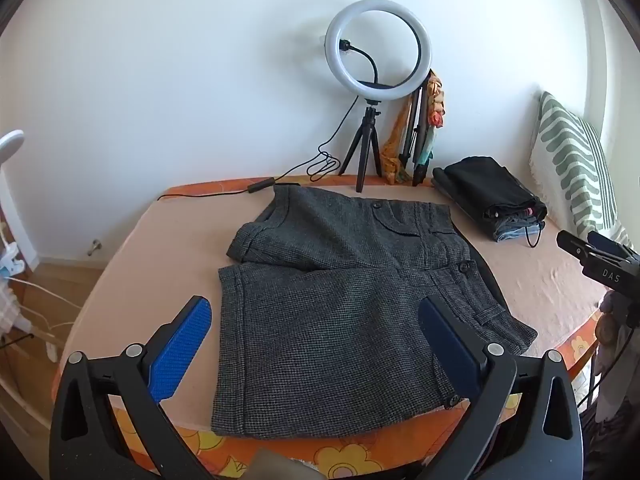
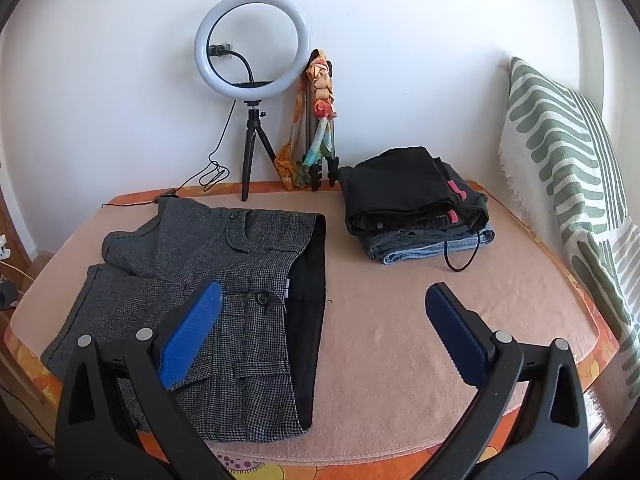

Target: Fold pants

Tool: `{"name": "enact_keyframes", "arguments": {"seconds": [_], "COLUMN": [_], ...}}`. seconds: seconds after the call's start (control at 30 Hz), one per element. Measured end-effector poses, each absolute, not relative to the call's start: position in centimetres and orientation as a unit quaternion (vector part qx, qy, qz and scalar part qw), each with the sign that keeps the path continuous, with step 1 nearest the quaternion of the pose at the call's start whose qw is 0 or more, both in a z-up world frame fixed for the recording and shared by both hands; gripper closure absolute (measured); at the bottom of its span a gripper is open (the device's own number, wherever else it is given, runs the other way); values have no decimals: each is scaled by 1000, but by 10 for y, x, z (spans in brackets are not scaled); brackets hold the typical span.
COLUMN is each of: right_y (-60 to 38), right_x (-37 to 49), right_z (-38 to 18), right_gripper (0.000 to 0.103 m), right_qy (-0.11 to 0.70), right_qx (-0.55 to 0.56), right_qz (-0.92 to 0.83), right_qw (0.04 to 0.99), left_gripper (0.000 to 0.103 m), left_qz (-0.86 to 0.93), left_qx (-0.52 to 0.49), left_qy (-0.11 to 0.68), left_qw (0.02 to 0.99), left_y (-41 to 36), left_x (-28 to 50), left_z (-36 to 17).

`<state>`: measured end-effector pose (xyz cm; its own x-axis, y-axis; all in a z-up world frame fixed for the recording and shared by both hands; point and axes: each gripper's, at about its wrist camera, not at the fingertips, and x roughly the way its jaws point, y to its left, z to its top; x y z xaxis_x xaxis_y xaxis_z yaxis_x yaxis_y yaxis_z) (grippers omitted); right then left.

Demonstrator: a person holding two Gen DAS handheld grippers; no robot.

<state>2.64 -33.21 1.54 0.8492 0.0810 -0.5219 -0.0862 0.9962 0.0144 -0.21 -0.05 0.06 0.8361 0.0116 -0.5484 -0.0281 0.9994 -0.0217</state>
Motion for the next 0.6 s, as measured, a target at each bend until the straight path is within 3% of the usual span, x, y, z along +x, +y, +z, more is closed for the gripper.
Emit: {"name": "enact_keyframes", "arguments": {"seconds": [0.6], "right_y": [-331], "right_x": [29], "right_z": [13], "right_gripper": [0], "right_qy": [277], "right_qx": [-3], "right_qz": [47], "right_qw": [960], "left_gripper": [1], "left_qz": [13], "left_qx": [-20], "left_qy": [287], "left_qw": [957], "left_y": [3], "left_x": [-2], "left_z": [3]}}
